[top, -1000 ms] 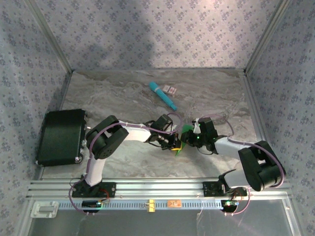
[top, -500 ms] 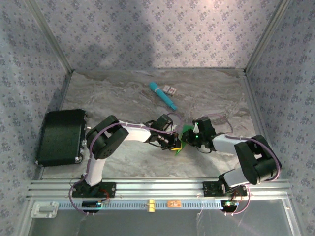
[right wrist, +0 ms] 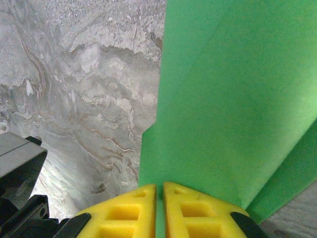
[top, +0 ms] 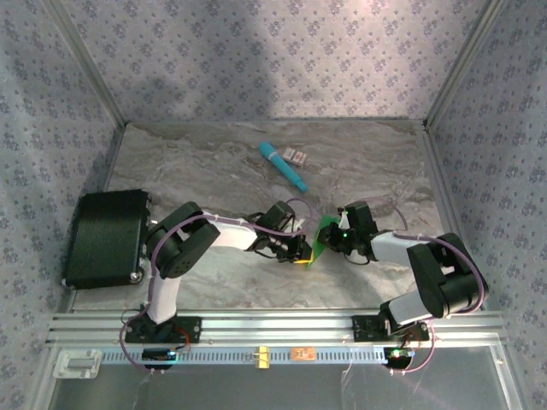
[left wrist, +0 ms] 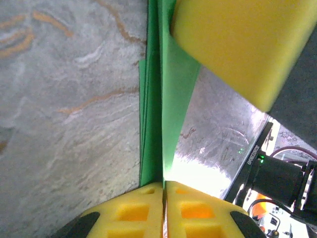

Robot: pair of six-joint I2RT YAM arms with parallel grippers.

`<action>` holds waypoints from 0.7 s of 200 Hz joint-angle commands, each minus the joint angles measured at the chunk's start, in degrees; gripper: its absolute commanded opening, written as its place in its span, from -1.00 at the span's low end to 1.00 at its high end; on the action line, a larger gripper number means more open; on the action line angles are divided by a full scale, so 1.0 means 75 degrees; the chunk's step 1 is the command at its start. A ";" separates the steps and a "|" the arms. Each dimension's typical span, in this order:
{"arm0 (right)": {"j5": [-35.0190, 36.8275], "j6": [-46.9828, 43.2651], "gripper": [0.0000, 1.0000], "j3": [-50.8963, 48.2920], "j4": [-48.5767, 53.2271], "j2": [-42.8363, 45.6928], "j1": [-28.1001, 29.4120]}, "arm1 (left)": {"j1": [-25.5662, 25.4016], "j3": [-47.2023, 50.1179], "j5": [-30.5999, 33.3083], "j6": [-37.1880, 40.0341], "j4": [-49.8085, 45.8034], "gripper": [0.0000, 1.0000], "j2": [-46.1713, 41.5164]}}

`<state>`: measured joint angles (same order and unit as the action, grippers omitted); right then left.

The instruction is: Fold a paper plane with a square sheet of paper (pick it up from the middle)

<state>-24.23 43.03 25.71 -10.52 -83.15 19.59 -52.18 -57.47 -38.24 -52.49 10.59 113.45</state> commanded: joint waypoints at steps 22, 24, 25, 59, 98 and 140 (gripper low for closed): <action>0.0535 -0.0192 -0.72 -0.0124 0.0487 -0.0218 -0.0145 | 0.0019 0.0138 -0.0374 0.0442 -0.0412 -0.96 -0.0208; 0.0535 -0.0193 -0.72 -0.0124 0.0497 -0.0220 -0.0147 | 0.0014 0.0139 -0.0386 0.0452 -0.0444 -0.97 -0.0200; 0.0535 -0.0194 -0.72 -0.0124 0.0499 -0.0215 -0.0149 | 0.0017 0.0139 -0.0392 0.0456 -0.0459 -0.97 -0.0198; 0.0547 -0.0203 -0.72 -0.0132 0.0535 -0.0227 -0.0175 | -0.0004 0.0071 -0.0276 0.0868 -0.1392 -0.93 -0.0083; 0.0541 -0.0209 -0.72 -0.0125 0.0544 -0.0226 -0.0176 | -0.0052 0.0204 -0.0172 0.1130 -0.1707 -0.89 -0.0188; 0.0544 -0.0215 -0.72 -0.0146 0.0582 -0.0216 -0.0187 | -0.0098 -0.0001 0.0139 0.1553 -0.2574 -0.93 -0.0105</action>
<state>-24.71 43.00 25.71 -10.48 -83.31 19.35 -52.18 -58.17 -37.95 -44.42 4.16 112.64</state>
